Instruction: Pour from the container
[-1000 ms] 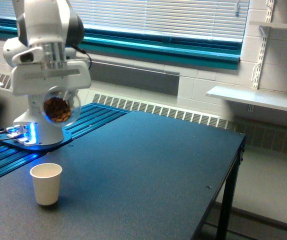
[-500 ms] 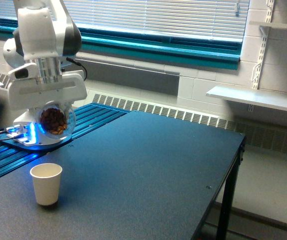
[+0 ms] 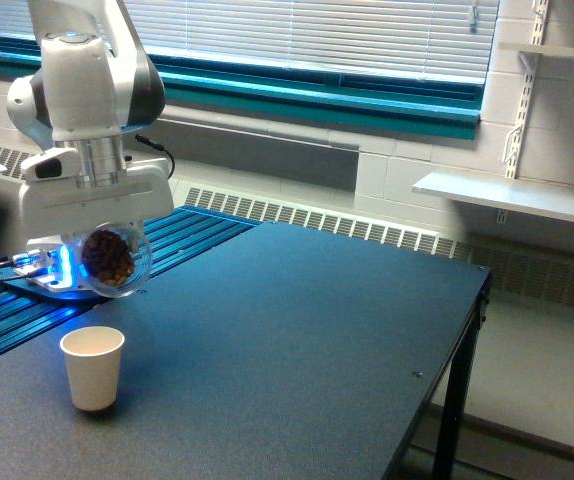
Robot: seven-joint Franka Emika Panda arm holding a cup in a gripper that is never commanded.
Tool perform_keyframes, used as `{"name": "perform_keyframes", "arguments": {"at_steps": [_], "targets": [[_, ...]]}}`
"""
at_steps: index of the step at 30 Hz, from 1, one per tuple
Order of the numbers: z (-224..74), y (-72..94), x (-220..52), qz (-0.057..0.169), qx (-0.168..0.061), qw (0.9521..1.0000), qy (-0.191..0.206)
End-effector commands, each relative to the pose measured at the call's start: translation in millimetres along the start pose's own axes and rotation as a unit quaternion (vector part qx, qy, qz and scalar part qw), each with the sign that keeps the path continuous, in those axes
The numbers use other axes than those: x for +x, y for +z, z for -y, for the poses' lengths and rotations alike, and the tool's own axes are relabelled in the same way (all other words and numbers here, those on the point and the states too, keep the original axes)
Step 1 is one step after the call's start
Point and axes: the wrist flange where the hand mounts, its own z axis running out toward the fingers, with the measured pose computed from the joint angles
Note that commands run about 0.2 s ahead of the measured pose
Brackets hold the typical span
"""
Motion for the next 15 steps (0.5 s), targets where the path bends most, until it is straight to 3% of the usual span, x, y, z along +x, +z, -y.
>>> {"name": "perform_keyframes", "arguments": {"at_steps": [1,15], "targets": [[-12,11.8,-1,0.006,-0.01,0.9999,-0.002],[-16,35.8,-13,0.022,-0.035,0.9989,-0.019]]}}
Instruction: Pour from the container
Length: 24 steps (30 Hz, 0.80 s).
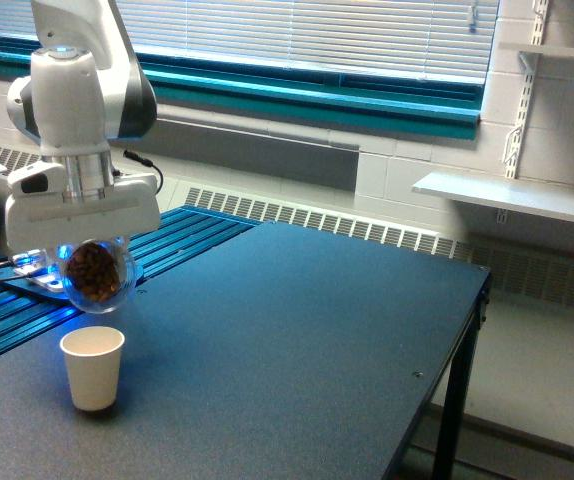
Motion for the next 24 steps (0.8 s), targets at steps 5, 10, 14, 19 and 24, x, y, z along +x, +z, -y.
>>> {"name": "perform_keyframes", "arguments": {"at_steps": [5,10,14,19,24], "targets": [[4,18.3,-20,0.014,-0.016,0.9992,-0.033],[1,24.2,-20,0.015,-0.031,0.9986,-0.041],[4,24.0,-16,0.011,-0.032,0.9985,-0.043],[6,21.7,-8,0.005,-0.032,0.9987,-0.04],[7,19.3,1,0.001,-0.03,0.9989,-0.035]]}}
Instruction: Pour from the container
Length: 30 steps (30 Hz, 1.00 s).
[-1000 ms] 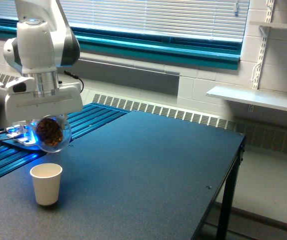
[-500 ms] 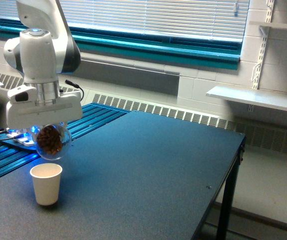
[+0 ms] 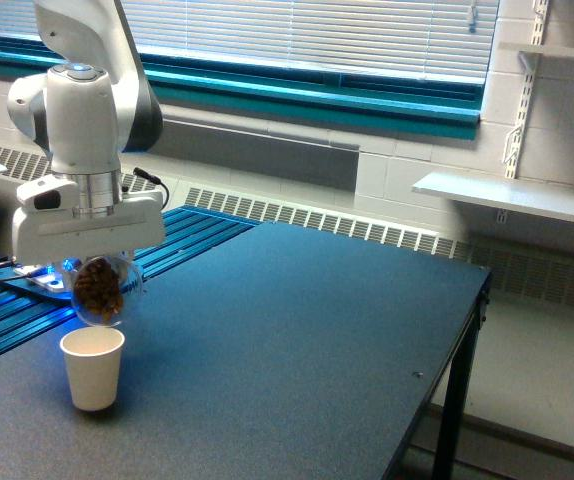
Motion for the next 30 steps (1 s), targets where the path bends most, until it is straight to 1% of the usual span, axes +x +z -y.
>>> {"name": "perform_keyframes", "arguments": {"at_steps": [1,3,9,15,20,30], "targets": [[-1,0.9,4,-0.002,0.001,1.0,0.0],[-3,0.3,7,-0.003,0.0,1.0,0.003],[-11,6.2,9,0.003,-0.011,0.9999,0.007],[-16,10.2,11,0.004,-0.019,0.9998,0.006],[-14,8.4,15,-0.001,-0.02,0.9998,0.005],[-12,7.0,20,-0.005,-0.031,0.9995,-0.006]]}}
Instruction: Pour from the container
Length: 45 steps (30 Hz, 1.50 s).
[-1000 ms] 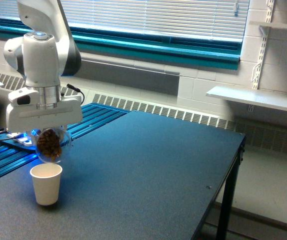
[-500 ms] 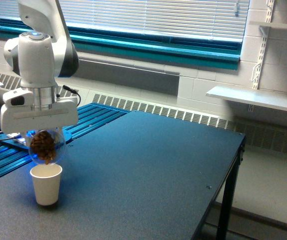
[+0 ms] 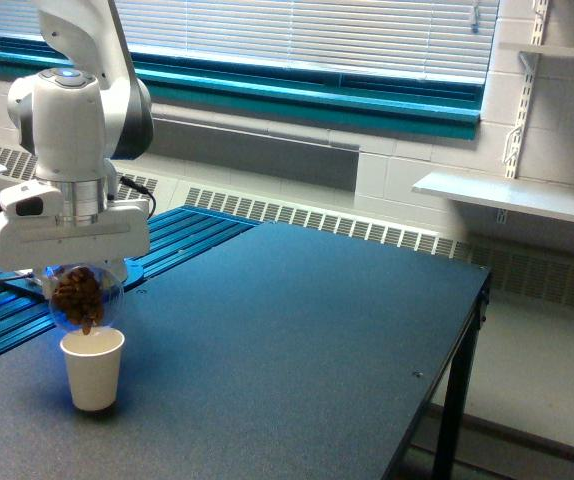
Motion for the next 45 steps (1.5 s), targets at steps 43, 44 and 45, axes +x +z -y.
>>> {"name": "perform_keyframes", "arguments": {"at_steps": [43,44,45], "targets": [[13,2.7,10,0.011,-0.029,0.9991,-0.029],[13,2.8,10,0.011,-0.028,0.9991,-0.029],[12,2.2,12,0.011,-0.027,0.9992,-0.027]]}}
